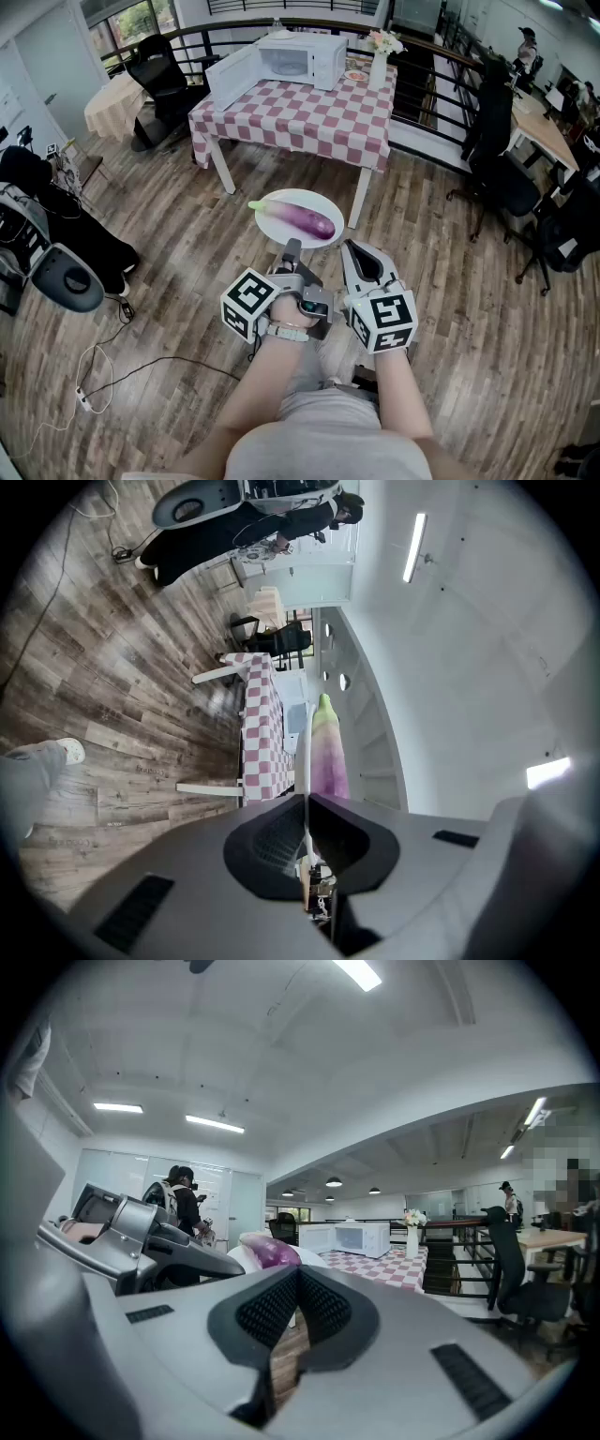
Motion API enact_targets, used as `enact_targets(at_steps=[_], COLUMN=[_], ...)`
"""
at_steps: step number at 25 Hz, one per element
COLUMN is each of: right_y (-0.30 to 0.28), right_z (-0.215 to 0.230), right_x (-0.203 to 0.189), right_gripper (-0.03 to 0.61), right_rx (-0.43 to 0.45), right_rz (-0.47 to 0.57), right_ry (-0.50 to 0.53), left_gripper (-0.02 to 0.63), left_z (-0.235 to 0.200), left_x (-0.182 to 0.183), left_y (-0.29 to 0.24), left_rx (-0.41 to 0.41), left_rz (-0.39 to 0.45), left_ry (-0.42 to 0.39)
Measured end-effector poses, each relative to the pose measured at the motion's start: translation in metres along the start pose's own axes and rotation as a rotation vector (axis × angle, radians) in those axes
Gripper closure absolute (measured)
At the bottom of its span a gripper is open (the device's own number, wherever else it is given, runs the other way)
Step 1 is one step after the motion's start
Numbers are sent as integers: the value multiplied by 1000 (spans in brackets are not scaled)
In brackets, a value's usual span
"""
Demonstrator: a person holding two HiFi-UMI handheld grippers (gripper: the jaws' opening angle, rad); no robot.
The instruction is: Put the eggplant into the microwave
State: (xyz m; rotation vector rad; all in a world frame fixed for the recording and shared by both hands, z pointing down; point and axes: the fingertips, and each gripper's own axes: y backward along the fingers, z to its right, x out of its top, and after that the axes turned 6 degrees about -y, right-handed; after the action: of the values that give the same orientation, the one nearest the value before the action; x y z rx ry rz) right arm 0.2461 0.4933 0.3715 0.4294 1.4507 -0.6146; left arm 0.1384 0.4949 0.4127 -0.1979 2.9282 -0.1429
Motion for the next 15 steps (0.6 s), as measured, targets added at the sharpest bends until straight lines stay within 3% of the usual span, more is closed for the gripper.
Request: enact_targets(at_steps=[8, 15], right_y=[-46, -101], right_z=[28, 51], right_x=[14, 27], right_gripper=[555, 555], right_rx=[-22, -23], right_rz=[25, 25], right_ry=[-17, 3], left_gripper=[600, 598], left_z=[7, 8], left_x=[19, 43], left_y=[-52, -103], left_rx=[-7, -2], left_rz=[-19, -19], left_ry=[-26, -3])
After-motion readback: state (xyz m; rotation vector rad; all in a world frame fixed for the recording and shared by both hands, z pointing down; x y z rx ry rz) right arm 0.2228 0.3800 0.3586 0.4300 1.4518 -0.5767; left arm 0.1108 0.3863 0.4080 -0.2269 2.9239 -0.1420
